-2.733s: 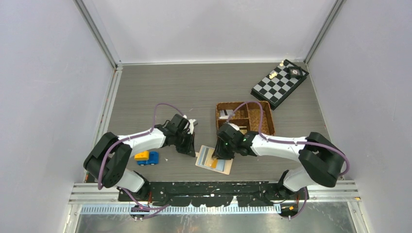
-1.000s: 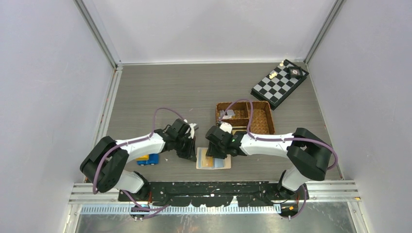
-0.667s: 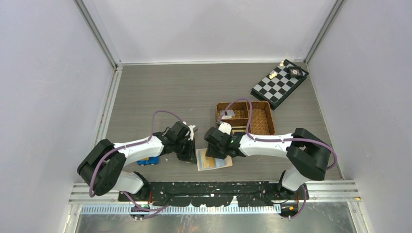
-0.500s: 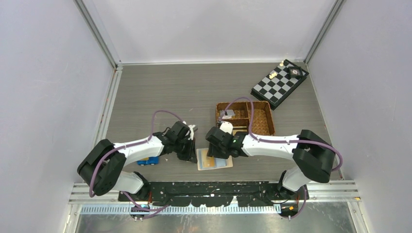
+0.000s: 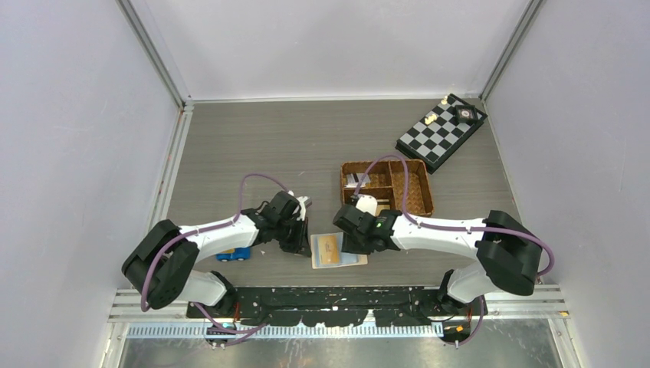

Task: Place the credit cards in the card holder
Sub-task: Insert the credit card into the card holder, then pick up the credit card from the storage box.

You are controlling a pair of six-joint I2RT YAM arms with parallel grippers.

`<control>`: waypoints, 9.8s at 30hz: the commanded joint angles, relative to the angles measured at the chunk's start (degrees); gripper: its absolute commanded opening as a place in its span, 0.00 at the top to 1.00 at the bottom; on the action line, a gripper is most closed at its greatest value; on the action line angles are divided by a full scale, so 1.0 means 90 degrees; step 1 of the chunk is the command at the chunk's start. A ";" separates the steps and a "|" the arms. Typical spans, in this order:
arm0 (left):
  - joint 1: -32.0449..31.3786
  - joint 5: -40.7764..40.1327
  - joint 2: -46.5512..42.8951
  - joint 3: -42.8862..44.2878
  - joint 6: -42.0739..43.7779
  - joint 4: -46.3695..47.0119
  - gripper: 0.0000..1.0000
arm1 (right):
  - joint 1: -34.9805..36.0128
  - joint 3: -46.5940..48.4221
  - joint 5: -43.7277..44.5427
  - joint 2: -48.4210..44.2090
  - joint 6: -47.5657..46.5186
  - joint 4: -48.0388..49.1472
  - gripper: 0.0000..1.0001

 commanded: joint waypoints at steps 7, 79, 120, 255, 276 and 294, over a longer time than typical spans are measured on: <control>-0.0030 -0.0091 0.0088 -0.0068 0.0137 0.0293 1.00 | -0.0111 -0.0335 0.0415 -0.0232 -0.0101 -0.0102 0.60; 0.0563 -0.1929 0.0363 0.1511 0.1057 -0.1605 0.41 | -0.1266 -0.0387 0.0702 -0.3084 -0.1763 -0.0520 0.48; 0.2386 -0.2189 -0.0582 0.3103 0.2827 -0.3199 0.09 | -0.4360 0.2410 -0.5155 0.1117 -0.6373 0.1283 0.27; 0.2401 -0.1278 -0.0720 0.2931 0.2776 -0.3067 0.18 | -0.3865 0.0401 -0.3005 -0.0807 -0.5857 0.3252 0.99; 0.1545 0.1973 -0.0378 0.3039 0.1199 -0.0475 0.32 | -0.3884 0.0339 -0.3473 -0.2092 -0.4776 0.3911 0.99; 0.0891 0.2742 -0.0639 0.3141 0.1062 0.0418 0.28 | -0.4009 0.0668 -0.6334 -0.2821 -0.3137 0.3419 0.99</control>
